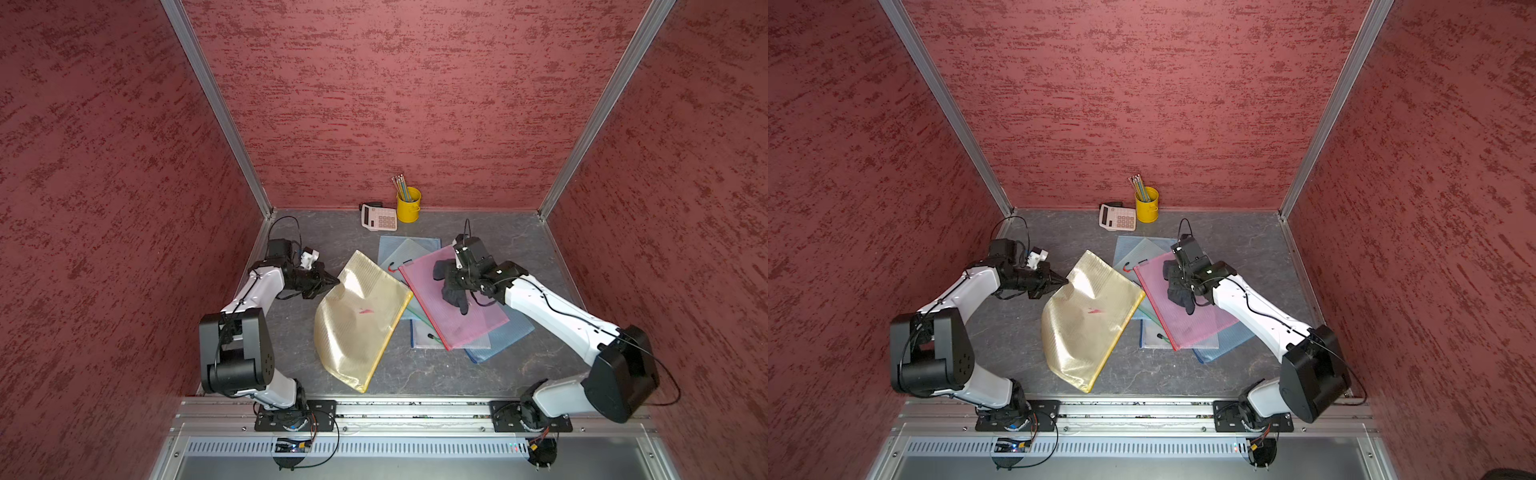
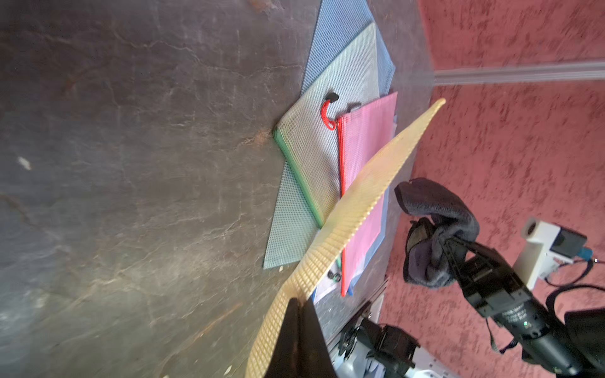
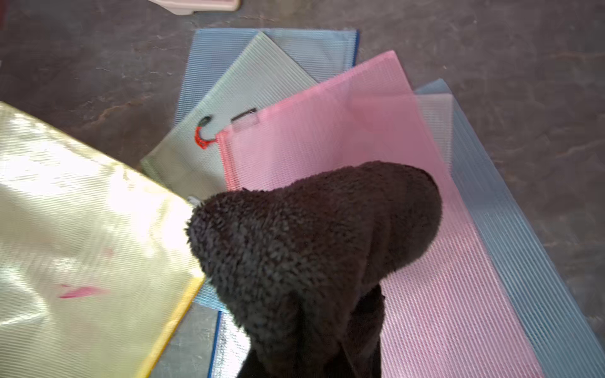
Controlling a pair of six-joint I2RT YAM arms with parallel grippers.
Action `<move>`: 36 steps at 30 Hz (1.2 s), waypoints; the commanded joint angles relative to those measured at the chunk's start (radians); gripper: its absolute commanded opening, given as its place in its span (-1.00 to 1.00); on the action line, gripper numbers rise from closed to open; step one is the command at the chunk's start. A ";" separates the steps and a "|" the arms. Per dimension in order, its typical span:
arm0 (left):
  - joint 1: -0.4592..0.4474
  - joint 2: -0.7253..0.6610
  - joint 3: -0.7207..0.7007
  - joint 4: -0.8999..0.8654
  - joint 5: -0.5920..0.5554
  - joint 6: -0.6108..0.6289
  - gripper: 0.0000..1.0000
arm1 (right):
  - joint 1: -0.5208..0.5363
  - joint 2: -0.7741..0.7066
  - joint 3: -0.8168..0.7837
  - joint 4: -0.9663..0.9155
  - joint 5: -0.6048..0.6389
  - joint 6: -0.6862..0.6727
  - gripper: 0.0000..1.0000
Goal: Wipe the document bag
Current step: Pick up the cleaning item from the document bag, then wipe the dirt from the document bag.
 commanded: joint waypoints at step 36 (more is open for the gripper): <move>0.060 0.175 -0.190 0.328 -0.041 -0.214 -1.00 | 0.400 0.377 -0.129 -0.057 -0.043 0.307 -1.00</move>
